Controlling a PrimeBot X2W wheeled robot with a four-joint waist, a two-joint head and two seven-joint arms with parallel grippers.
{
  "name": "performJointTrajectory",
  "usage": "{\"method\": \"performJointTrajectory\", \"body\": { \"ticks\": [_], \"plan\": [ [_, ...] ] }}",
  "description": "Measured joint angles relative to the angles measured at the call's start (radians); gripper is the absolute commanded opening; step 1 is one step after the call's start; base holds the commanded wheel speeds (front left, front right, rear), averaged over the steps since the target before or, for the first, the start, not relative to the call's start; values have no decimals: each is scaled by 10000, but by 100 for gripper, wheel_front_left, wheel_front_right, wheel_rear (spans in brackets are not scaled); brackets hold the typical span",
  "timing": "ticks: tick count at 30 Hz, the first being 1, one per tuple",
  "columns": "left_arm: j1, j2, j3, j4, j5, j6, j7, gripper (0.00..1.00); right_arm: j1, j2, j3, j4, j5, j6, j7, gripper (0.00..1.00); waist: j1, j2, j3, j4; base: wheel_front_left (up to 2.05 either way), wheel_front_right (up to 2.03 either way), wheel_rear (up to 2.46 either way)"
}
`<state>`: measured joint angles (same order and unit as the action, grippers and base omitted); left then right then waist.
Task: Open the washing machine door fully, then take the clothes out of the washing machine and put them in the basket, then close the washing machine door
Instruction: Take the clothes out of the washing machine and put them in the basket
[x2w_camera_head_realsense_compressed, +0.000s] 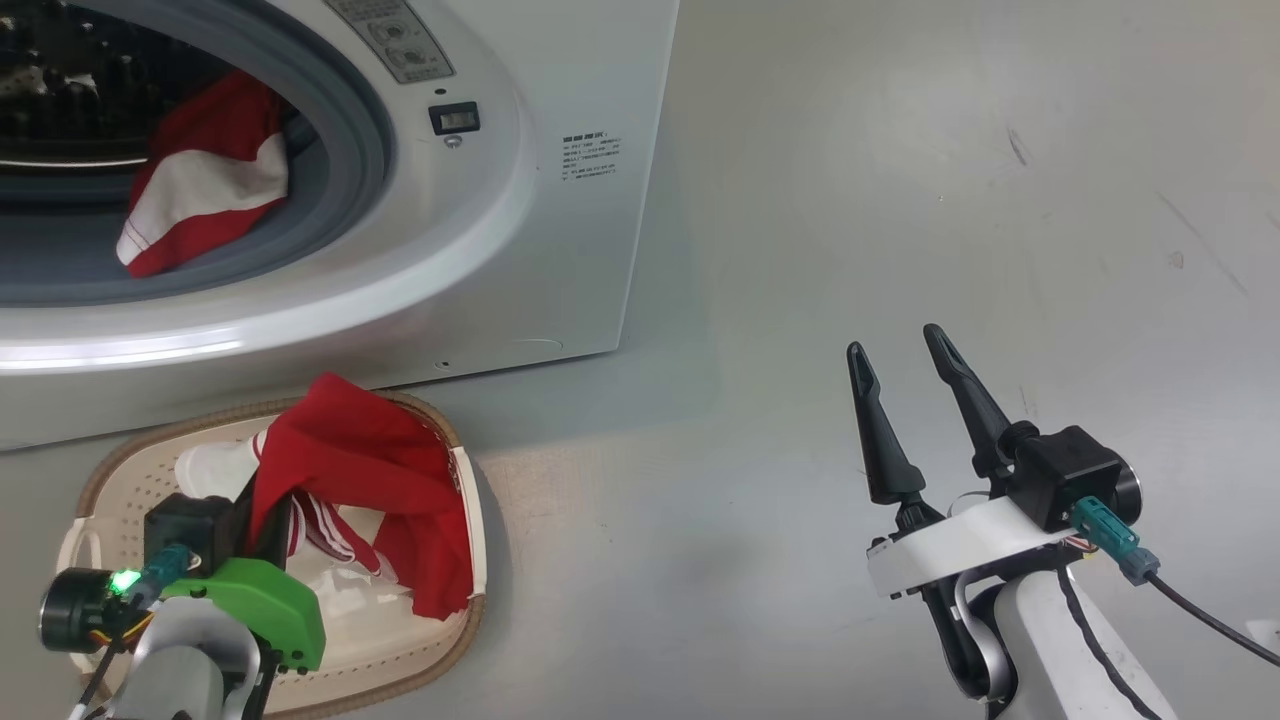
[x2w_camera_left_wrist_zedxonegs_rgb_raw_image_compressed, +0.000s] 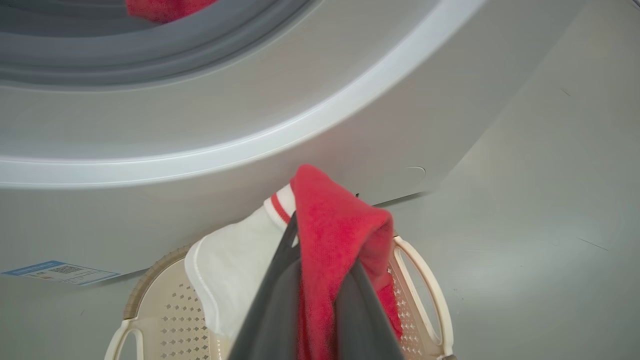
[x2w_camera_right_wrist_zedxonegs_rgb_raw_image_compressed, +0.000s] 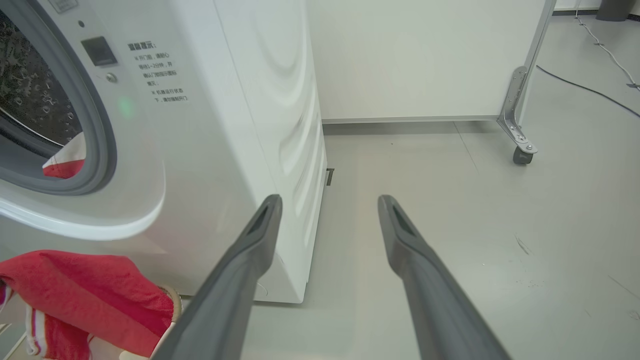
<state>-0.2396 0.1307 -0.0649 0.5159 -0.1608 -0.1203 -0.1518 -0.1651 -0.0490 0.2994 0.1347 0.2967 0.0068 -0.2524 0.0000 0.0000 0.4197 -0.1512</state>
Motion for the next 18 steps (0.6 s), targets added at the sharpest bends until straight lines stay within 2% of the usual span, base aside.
{"method": "performJointTrajectory", "body": {
  "ticks": [8,18],
  "plan": [
    [-336,-15,274,1166,-184,-2,-40,0,-96,0,-63,-8,-90,-96,0,100,0,0,407,-127,0,0,0],
    [-920,-21,554,2777,-395,50,-58,0,-275,0,-71,-19,-430,-111,0,100,0,0,741,40,0,0,0]
  ]
}}
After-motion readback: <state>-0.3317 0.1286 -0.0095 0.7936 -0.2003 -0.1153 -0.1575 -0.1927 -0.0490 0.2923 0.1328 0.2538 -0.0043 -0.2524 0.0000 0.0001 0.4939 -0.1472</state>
